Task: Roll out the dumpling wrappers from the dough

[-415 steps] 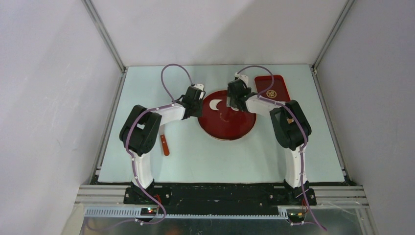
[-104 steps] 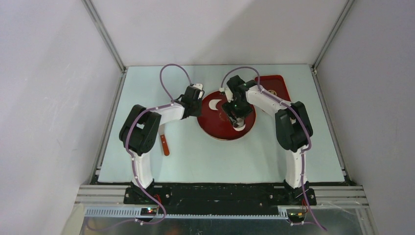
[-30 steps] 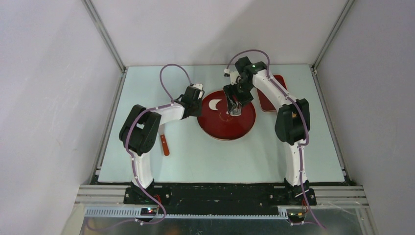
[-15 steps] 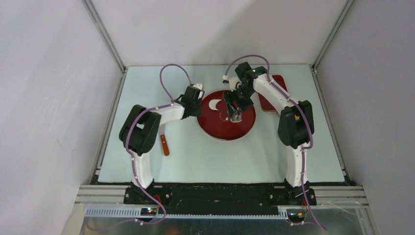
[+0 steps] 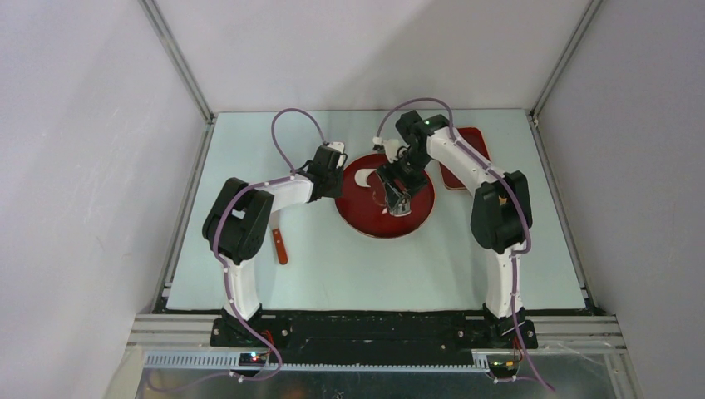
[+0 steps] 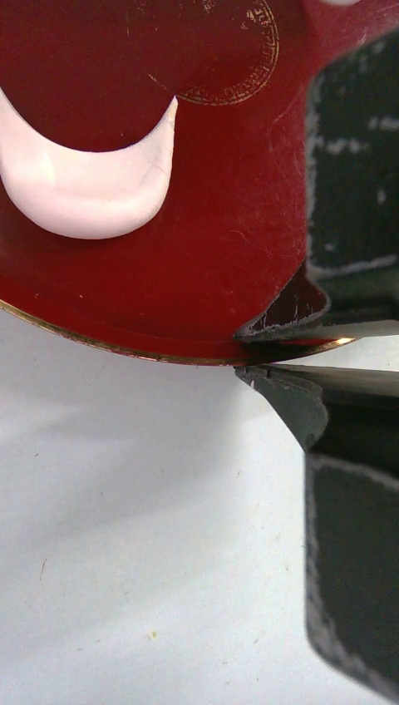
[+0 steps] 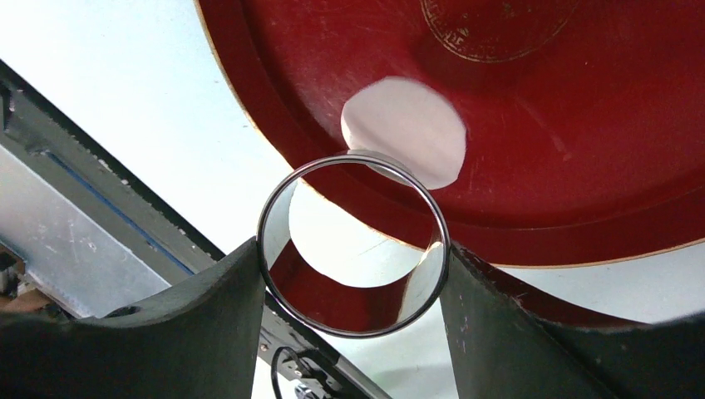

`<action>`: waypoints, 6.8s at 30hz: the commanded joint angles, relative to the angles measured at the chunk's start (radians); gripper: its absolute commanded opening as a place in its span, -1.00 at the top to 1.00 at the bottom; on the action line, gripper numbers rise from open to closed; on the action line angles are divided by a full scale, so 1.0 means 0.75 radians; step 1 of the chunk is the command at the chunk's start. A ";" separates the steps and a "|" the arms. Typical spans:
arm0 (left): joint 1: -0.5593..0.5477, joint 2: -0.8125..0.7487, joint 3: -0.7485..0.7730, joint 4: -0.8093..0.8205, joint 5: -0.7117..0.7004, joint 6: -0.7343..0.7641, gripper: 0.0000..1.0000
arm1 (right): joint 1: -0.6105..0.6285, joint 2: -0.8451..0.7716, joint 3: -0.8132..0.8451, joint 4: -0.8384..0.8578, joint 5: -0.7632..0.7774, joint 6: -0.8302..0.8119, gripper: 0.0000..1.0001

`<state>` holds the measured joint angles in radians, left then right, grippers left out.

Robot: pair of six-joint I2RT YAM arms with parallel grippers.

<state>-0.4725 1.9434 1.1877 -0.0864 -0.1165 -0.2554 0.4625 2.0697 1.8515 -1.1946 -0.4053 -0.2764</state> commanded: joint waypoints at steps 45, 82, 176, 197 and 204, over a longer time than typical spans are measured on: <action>0.008 0.000 0.034 0.023 0.003 -0.021 0.61 | -0.009 -0.110 -0.091 0.063 -0.012 -0.032 1.00; 0.364 -0.457 -0.122 0.027 0.326 0.149 -0.96 | 0.165 0.374 0.378 0.765 0.477 0.404 0.76; 0.915 -0.501 -0.298 -0.014 1.024 0.052 -0.99 | 0.609 0.109 0.097 0.595 0.236 0.116 1.00; 0.824 -0.248 -0.225 -0.014 1.037 -0.130 -0.99 | 0.555 0.005 0.104 0.536 0.215 0.153 1.00; 0.824 -0.198 -0.244 -0.015 1.070 -0.140 -0.99 | 0.551 -0.020 0.095 0.532 0.224 0.142 1.00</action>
<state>0.1455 1.7763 0.9909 -0.1131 0.6456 -0.3428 0.8753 2.1216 1.9190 -0.8082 -0.2417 -0.1551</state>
